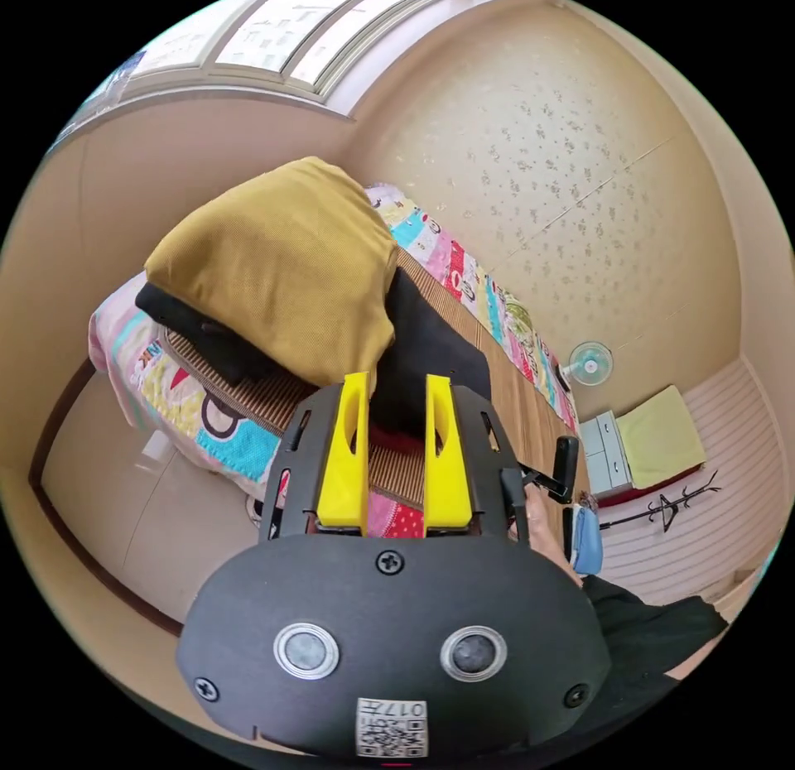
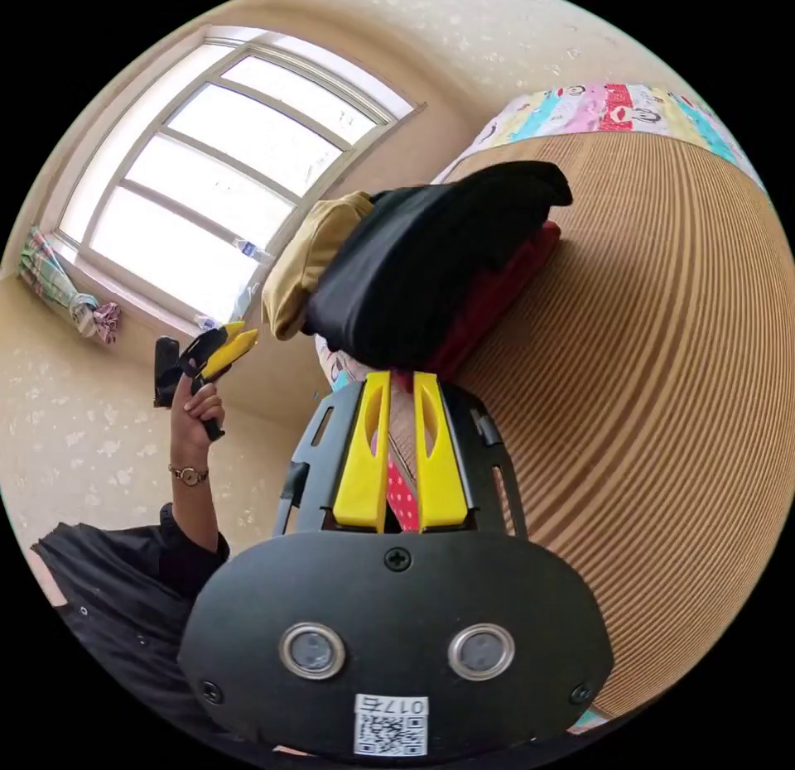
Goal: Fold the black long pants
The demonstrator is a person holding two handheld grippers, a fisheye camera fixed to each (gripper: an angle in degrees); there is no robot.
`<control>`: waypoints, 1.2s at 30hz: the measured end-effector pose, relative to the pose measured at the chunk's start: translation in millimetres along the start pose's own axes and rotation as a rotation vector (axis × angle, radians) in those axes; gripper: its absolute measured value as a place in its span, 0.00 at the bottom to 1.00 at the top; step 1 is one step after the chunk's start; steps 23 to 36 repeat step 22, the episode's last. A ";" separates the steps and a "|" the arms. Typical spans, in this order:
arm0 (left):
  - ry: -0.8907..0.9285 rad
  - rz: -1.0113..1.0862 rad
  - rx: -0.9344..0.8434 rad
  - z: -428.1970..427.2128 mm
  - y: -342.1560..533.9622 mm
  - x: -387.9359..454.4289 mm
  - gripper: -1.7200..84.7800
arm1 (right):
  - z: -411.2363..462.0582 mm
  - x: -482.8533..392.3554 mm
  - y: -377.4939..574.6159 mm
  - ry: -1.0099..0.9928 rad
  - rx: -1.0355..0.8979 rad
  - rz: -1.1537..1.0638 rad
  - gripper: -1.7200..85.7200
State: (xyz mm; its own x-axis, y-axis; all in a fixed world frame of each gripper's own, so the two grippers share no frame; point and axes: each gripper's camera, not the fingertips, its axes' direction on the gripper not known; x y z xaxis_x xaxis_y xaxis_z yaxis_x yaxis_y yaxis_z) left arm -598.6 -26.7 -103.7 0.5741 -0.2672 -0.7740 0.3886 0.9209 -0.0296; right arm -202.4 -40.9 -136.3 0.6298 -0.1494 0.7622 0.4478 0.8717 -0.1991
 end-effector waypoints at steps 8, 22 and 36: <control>-0.020 0.094 -0.066 99.8 139.1 27.0 0.11 | -171.4 93.5 200.6 0.594 0.204 0.396 0.06; 0.210 0.504 -0.370 232.2 231.4 198.7 0.01 | -430.6 98.1 456.0 0.992 0.850 1.018 0.06; 0.210 0.504 -0.370 232.2 231.4 198.7 0.01 | -430.6 98.1 456.0 0.992 0.850 1.018 0.06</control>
